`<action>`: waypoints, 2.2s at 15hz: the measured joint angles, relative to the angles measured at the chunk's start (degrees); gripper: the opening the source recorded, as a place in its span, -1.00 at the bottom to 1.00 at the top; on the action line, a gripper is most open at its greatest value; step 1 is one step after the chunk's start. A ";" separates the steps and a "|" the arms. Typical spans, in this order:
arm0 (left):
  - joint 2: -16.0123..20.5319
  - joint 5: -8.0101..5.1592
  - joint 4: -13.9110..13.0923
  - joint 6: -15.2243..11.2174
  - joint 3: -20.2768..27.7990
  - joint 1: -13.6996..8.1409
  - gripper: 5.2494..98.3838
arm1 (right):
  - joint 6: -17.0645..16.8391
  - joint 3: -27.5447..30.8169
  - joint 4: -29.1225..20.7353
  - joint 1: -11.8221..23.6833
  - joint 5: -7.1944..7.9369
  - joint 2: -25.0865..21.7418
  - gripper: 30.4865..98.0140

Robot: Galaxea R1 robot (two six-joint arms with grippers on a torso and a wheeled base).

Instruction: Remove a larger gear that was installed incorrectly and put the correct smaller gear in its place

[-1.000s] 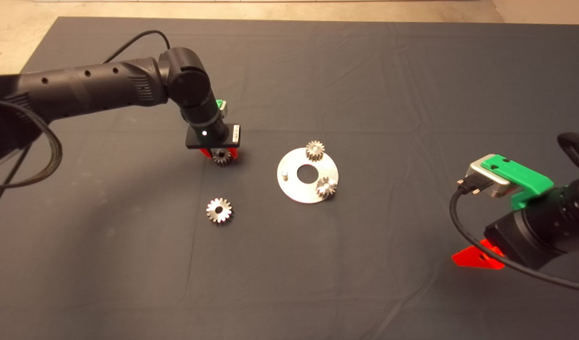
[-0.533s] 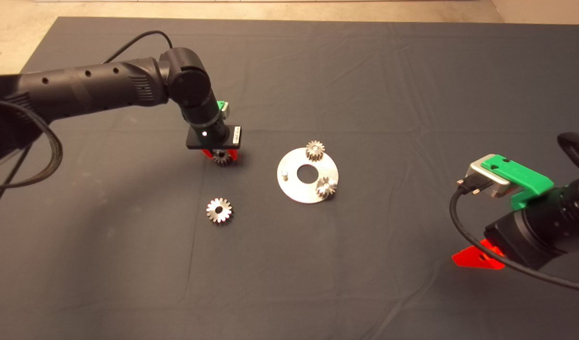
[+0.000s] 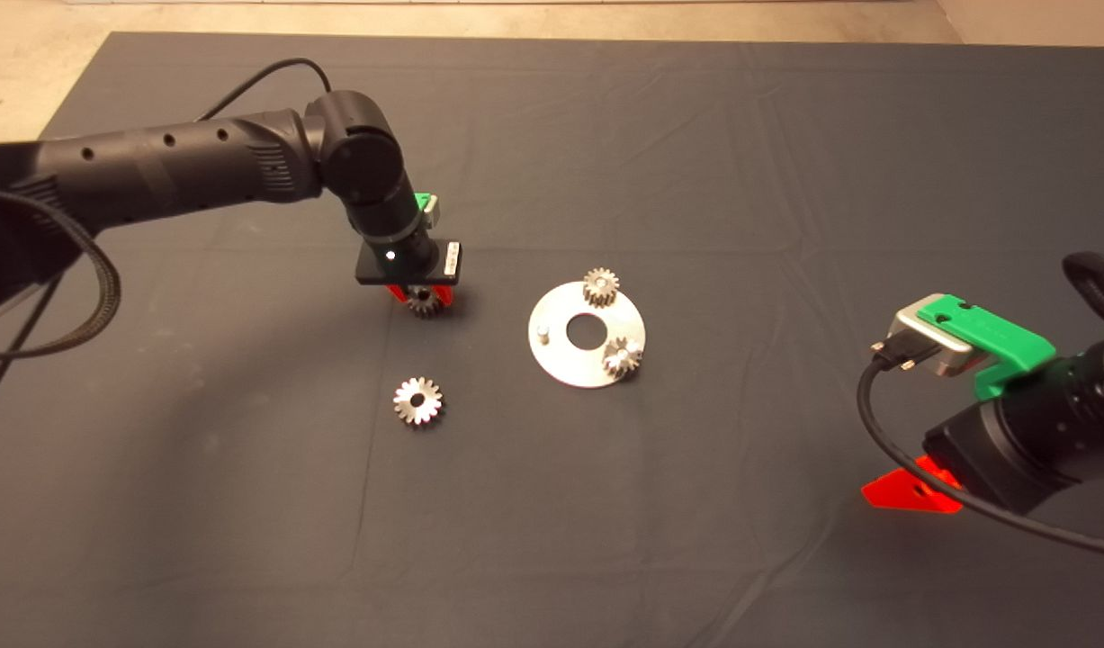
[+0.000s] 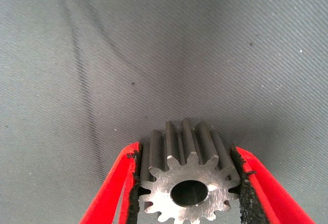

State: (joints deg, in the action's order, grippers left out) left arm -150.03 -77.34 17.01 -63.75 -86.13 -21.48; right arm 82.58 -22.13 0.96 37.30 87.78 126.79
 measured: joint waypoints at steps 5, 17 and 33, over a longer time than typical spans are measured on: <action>0.00 0.00 -0.11 0.25 -0.04 -0.01 -0.32 | 0.00 0.00 0.00 0.02 -0.02 0.00 0.97; -0.94 -2.79 -5.49 0.64 4.30 -6.44 -0.36 | 0.00 0.00 0.00 0.00 -0.02 0.00 0.97; -5.75 -4.44 -11.63 -3.47 21.60 -11.43 -0.37 | 0.00 0.00 0.00 -0.31 0.02 0.00 0.97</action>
State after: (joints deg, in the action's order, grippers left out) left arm -155.78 -81.77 5.38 -67.22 -64.52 -32.90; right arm 82.58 -22.13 0.96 36.99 87.81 126.79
